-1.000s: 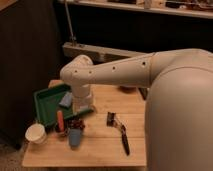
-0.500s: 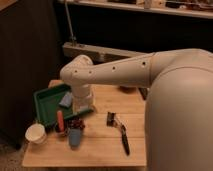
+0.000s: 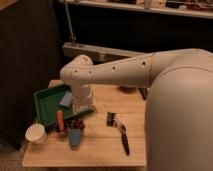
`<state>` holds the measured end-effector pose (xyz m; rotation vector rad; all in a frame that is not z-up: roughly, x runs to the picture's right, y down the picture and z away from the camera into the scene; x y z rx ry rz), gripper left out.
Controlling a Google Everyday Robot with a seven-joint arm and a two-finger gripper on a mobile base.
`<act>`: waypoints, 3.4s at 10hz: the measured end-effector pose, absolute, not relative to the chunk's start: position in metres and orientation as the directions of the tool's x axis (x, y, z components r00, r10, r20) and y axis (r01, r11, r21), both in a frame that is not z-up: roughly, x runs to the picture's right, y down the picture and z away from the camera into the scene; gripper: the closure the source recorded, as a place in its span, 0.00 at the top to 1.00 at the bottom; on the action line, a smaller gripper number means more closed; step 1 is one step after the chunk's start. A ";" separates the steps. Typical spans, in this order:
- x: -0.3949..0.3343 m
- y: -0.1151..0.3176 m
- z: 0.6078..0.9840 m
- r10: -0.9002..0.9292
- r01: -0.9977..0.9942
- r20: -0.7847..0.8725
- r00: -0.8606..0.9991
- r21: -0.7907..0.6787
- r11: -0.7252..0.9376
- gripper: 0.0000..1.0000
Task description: Place sponge in paper cup
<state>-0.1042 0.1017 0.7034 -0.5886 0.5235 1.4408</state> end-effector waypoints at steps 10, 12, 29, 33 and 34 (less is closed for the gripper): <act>-0.104 0.102 0.703 0.753 -0.998 -0.655 0.066 -0.058 0.038 0.65; -0.104 0.102 0.703 0.753 -0.998 -0.655 0.066 -0.058 0.038 0.65; -0.174 -0.005 0.789 0.796 -0.987 -0.591 -0.135 0.009 -0.162 0.65; -0.177 -0.006 0.814 0.746 -0.939 -0.584 -0.319 0.086 -0.334 0.65; -0.187 -0.008 0.817 0.755 -0.938 -0.577 -0.311 0.058 -0.342 0.65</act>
